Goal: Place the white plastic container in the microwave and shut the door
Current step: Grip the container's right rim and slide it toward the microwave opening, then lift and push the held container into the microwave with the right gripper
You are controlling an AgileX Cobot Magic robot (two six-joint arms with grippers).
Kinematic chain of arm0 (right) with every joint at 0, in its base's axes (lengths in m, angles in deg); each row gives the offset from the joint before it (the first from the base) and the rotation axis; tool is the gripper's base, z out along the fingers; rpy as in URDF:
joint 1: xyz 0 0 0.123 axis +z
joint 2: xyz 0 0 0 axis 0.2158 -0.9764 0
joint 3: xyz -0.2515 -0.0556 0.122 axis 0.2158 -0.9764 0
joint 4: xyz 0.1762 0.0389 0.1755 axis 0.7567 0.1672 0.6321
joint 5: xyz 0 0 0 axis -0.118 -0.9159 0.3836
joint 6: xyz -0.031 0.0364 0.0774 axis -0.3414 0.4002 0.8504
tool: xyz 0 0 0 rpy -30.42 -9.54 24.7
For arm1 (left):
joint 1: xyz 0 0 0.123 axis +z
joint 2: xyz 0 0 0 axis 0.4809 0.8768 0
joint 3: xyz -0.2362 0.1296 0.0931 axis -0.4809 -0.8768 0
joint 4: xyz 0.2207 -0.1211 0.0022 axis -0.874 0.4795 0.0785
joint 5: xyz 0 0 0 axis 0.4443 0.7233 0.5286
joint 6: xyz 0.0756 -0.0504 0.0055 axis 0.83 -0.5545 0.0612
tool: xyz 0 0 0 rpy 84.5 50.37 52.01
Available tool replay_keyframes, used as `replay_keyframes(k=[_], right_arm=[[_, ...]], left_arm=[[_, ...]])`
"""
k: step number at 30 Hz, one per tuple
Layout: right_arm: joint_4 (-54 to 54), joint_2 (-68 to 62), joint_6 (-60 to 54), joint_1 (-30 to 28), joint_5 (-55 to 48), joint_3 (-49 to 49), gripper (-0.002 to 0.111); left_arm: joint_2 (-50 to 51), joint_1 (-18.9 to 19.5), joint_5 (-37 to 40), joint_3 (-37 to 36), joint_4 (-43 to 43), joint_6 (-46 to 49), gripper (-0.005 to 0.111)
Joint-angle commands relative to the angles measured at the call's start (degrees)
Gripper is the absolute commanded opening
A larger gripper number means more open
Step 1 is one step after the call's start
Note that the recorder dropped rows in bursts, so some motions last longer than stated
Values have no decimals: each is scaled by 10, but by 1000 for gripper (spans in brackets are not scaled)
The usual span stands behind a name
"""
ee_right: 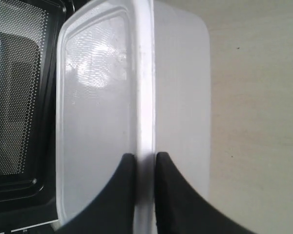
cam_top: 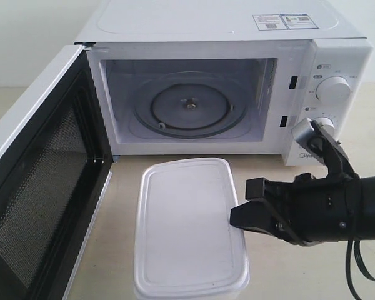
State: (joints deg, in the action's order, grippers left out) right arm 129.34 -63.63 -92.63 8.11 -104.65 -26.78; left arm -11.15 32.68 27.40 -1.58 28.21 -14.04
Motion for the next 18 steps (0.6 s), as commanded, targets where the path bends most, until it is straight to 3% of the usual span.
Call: replay_keyframes(k=[1, 18], right_arm=[[3, 7, 10, 0, -22, -2, 0], [3, 56, 36, 0, -21, 26, 0]], left_arm=[[-1, 0, -1, -2, 0, 1, 4], [-1, 0, -1, -2, 0, 1, 4]])
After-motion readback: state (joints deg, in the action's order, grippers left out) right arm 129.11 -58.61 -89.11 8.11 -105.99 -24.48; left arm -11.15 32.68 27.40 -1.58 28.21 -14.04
